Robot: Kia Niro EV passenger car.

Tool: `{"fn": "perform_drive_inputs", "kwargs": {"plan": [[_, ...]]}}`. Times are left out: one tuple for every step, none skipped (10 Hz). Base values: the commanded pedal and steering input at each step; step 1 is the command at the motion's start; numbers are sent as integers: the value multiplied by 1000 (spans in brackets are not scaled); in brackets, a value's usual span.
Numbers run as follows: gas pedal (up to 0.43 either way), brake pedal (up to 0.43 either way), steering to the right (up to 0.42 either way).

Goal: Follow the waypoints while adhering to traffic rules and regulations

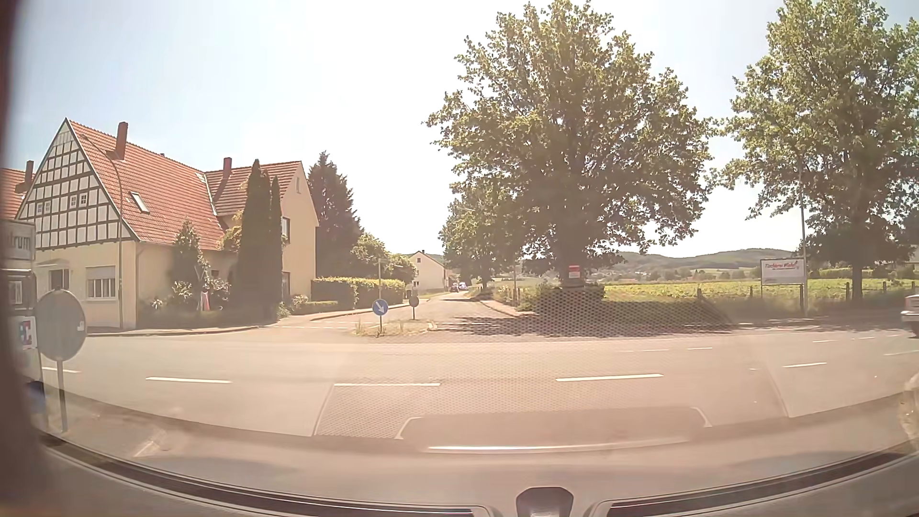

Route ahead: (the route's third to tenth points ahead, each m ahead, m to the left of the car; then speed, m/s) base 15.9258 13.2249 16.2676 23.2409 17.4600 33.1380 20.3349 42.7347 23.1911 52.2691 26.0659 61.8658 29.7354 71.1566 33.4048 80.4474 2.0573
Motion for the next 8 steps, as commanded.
{"fn": "perform_drive_inputs", "kwargs": {"plan": [[0, 24, 20], [0, 24, 16], [0, 12, 14], [0, 12, 12], [0, 12, 11], [0, 12, 5], [0, 12, -4], [0, 12, -15]]}}
